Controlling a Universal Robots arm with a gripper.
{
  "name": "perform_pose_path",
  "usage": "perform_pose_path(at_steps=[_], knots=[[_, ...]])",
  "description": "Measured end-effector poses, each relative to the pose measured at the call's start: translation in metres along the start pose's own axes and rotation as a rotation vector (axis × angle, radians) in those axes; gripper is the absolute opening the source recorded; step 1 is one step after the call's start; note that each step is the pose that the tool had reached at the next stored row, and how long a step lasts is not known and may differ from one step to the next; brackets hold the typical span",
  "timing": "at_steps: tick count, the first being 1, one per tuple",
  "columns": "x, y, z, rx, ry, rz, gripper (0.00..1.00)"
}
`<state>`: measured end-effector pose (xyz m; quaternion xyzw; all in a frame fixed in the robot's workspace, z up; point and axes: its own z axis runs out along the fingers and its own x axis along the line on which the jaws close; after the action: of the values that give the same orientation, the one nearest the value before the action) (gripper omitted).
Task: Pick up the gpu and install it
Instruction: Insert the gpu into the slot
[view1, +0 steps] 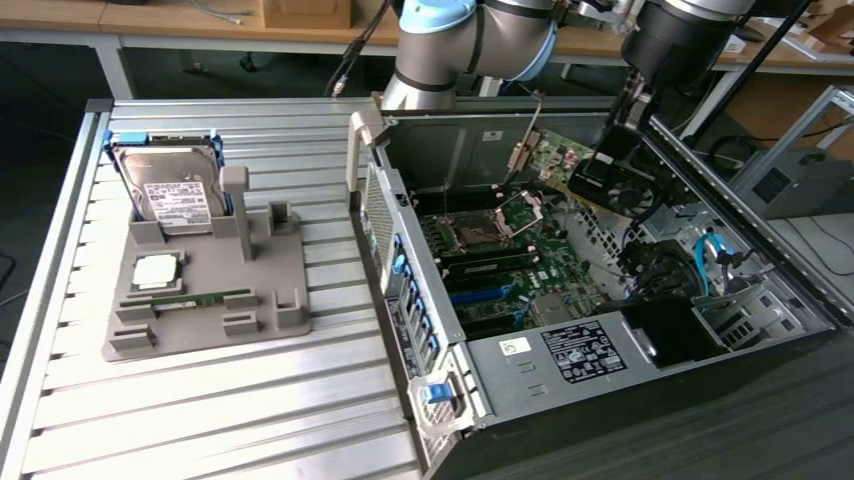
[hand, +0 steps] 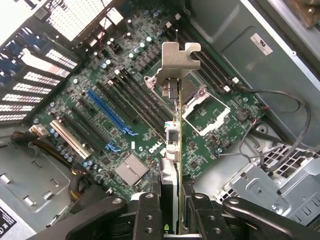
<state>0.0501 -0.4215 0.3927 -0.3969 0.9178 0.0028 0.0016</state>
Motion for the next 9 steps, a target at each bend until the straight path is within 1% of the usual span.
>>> perform_pose_path(at_steps=[9], knots=[[-0.0001, -0.0001, 0.0001, -0.0003, 0.0002, -0.062, 0.27]])
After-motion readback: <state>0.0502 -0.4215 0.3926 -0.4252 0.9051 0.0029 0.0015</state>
